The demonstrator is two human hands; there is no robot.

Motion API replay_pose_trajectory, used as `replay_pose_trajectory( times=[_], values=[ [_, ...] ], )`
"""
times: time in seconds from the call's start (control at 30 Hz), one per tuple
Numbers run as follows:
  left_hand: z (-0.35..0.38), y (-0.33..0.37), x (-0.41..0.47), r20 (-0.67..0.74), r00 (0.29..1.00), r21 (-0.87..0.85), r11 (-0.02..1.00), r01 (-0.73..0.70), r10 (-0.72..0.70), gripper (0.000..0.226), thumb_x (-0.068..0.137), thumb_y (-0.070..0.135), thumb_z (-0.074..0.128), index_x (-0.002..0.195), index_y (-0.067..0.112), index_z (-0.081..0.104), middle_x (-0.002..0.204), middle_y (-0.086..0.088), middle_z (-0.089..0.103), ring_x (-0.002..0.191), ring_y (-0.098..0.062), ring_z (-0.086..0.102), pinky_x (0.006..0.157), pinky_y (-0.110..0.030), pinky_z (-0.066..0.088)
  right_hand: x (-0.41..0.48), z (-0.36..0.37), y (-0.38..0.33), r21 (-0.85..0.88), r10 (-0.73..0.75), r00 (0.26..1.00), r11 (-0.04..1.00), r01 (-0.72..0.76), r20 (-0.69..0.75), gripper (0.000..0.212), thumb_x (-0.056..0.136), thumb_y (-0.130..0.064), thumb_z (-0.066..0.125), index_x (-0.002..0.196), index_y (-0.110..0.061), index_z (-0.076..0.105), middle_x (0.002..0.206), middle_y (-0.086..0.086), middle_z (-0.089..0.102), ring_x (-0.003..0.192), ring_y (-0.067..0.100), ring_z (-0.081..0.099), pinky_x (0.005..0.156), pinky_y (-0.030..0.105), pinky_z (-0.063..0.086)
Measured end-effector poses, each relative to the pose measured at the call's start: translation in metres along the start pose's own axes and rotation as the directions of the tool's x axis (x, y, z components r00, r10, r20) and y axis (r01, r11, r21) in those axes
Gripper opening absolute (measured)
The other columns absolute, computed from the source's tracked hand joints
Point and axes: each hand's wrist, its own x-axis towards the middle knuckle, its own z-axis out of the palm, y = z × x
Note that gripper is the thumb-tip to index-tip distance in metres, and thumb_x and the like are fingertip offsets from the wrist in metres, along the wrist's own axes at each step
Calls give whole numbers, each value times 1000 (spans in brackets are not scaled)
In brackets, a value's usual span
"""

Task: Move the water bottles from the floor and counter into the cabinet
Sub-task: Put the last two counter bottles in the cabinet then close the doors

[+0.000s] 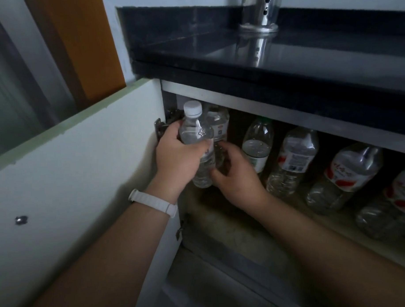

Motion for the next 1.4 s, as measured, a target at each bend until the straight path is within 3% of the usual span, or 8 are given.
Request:
replay_pose_trajectory(
  times=[0.13, 0.43, 0.63, 0.8, 1.0, 1.17, 1.3, 1.4],
  values=[
    [14, 3, 8, 79, 996, 43, 998, -36, 33, 46, 68, 25, 86, 110, 33, 67, 100, 13, 73, 91, -2, 69, 84, -38, 59, 0, 5, 4, 33, 4, 1000, 999, -3, -20, 58, 86, -20, 69, 133, -33, 38, 125, -5, 56, 110, -1, 52, 87, 9, 40],
    [39, -4, 26, 95, 995, 49, 999, -8, 3, 38, 67, 21, 86, 101, 28, 70, 92, 9, 74, 85, -6, 71, 82, -39, 60, 3, 14, 20, 32, 7, 994, 999, -3, -110, 67, 85, -19, 66, 144, -19, 35, 133, 3, 51, 122, 12, 51, 100, 38, 47],
    [50, -14, 27, 115, 993, 60, 998, -23, 16, 43, 69, 24, 85, 107, 26, 68, 97, 8, 74, 89, -8, 71, 84, -41, 59, -15, 9, 23, -36, 32, 998, 999, -34, -55, 72, 84, -18, 66, 147, -20, 32, 141, 2, 44, 127, 9, 43, 99, 19, 41],
    [52, -15, 22, 117, 990, 157, 983, -99, 81, 55, 68, 38, 86, 115, 29, 59, 112, 6, 66, 101, -13, 66, 90, -40, 56, -31, 6, 26, -95, 30, 999, 995, -33, -33, 64, 87, -23, 66, 144, -16, 39, 141, 2, 45, 129, 12, 43, 105, 35, 41],
    [48, -24, 13, 151, 981, 171, 975, -143, 117, 59, 71, 41, 83, 120, 37, 51, 121, 5, 61, 108, -12, 61, 94, -41, 54, -54, -11, 28, -300, 19, 996, 954, 6, 82, 52, 93, -27, 62, 141, -14, 46, 143, 2, 45, 125, 3, 37, 96, -3, 14],
    [28, -24, -3, 212, 972, 159, 978, -138, 102, 49, 85, 31, 76, 126, 36, 50, 127, 14, 59, 116, -3, 56, 99, -31, 50, -67, -26, 25, -517, -19, 985, 849, 107, 172, 54, 93, -43, 54, 140, -18, 47, 144, 3, 46, 130, 19, 42, 106, 29, 36],
    [7, -25, -34, 307, 935, 325, 905, -276, 175, 47, 92, 35, 68, 134, 30, 49, 133, 13, 53, 118, 1, 47, 90, -9, 36, -76, -32, 19, -647, 12, 974, 749, 142, 228, 59, 92, -52, 47, 143, -22, 42, 149, 4, 41, 134, 22, 39, 104, 38, 37],
    [-13, -20, -60, 442, 876, 491, 765, -416, 192, 51, 93, 36, 63, 141, 24, 49, 142, 5, 49, 128, -9, 44, 104, -22, 38, -83, -40, 4, -687, 101, 950, 713, 139, 297, 61, 90, -54, 45, 142, -22, 44, 147, 6, 44, 133, 27, 40, 104, 47, 41]
  ],
)
